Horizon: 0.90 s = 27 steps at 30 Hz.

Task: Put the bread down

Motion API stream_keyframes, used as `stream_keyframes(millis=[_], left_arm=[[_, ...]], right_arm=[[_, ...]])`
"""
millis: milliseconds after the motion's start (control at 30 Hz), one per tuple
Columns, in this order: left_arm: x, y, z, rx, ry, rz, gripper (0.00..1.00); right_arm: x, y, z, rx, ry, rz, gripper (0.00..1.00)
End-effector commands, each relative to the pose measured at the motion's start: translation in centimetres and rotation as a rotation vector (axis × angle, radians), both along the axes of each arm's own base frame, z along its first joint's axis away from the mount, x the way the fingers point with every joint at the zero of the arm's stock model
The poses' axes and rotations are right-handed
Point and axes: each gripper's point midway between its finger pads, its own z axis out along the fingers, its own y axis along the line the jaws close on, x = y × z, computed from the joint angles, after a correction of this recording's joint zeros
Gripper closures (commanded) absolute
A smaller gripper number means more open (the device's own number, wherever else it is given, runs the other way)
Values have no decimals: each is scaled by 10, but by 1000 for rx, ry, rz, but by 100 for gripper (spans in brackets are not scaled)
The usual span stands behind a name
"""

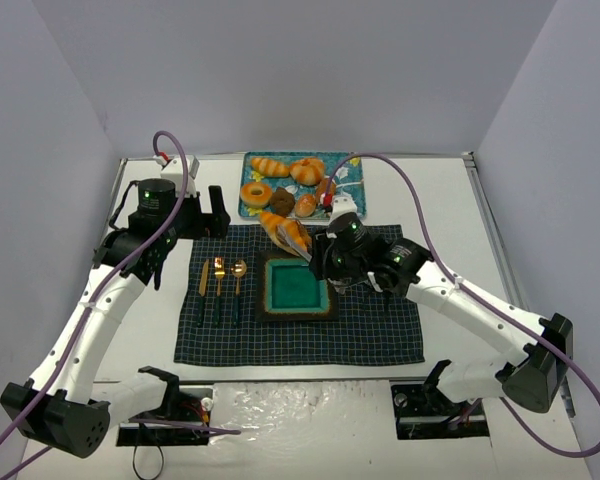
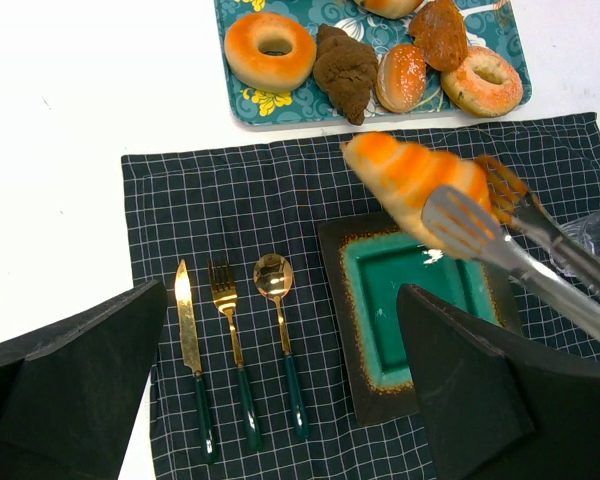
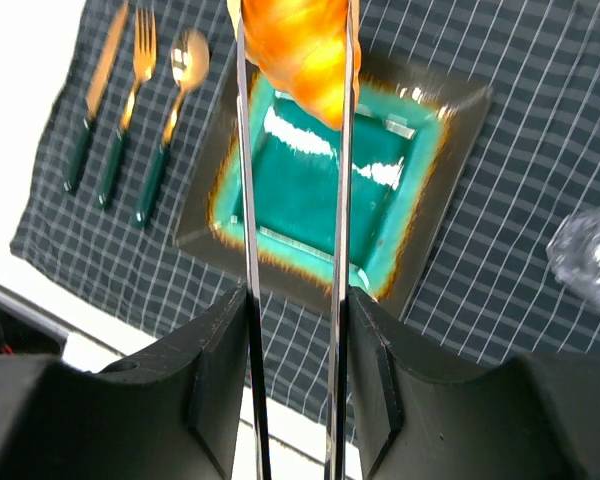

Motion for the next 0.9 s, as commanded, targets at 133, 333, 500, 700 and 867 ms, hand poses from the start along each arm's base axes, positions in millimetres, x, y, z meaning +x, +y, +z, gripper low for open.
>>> stream_keyframes(millis=[133, 333, 500, 700, 867], left_arm=[[10, -3, 21, -14, -84, -2, 3], [10, -4, 20, -14, -82, -3, 3], [10, -5, 19, -13, -77, -7, 3], [11, -6, 18, -13, -75, -9, 3], [11, -6, 17, -11, -72, -11, 3]], right_arm=[[-26, 14, -4, 51, -20, -1, 100], [-46, 13, -22, 39, 13, 8, 100], [-59, 7, -35, 28, 36, 7, 100], [-66, 4, -47, 10, 59, 10, 99], [-67, 5, -50, -1, 61, 12, 90]])
